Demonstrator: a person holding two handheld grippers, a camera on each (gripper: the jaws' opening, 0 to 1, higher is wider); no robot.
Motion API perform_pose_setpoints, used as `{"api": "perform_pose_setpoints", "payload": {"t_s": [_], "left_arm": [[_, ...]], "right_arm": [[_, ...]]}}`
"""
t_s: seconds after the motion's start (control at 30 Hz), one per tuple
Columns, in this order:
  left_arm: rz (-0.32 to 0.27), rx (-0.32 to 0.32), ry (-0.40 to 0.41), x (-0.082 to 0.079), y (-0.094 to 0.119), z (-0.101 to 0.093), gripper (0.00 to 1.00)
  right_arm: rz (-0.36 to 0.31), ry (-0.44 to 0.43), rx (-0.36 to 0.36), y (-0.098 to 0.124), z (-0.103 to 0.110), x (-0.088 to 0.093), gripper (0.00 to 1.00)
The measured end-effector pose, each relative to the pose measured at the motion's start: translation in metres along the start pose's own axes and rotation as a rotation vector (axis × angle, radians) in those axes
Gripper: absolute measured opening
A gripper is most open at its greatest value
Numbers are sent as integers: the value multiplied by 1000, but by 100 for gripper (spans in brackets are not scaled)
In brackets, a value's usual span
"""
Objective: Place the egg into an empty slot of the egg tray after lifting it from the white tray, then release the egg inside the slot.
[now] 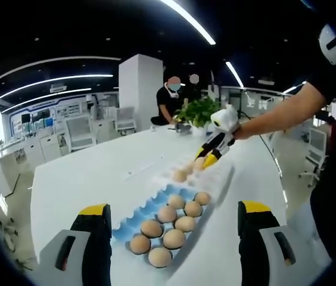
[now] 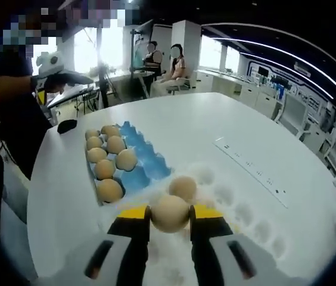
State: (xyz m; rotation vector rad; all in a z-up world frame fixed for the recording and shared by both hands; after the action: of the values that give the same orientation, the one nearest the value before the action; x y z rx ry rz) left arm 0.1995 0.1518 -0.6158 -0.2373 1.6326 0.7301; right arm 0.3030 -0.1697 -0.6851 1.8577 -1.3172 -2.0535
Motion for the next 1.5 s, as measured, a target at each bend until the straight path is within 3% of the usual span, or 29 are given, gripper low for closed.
{"api": "perform_pose_setpoints", "payload": {"t_s": [0.23, 0.6, 1.1, 1.5], "left_arm": [[-1, -3, 2, 1, 4, 1, 90], [-2, -15, 5, 4, 14, 1, 90], [7, -49, 18, 12, 34, 5, 90], [10, -62, 24, 12, 39, 5, 90]], "right_arm": [[-9, 27, -45, -22, 19, -16, 27], [11, 50, -91, -52, 39, -25, 27], [75, 63, -124, -79, 49, -18, 27], [99, 52, -128, -82, 47, -14, 28]]}}
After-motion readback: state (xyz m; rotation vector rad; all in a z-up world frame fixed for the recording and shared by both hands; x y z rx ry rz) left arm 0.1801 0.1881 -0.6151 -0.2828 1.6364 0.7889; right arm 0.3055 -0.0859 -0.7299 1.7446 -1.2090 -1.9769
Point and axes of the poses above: the point that each gripper's makers call its tool centre point, and the gripper's own axes: y roughly backward along the fingers, z roughly to its left, x roughly out of its underside, the point moved 6 cm from there along y, roughly backward along the fingers, and after that the axes turned 4 degrees about x, right-handed, at the moved point
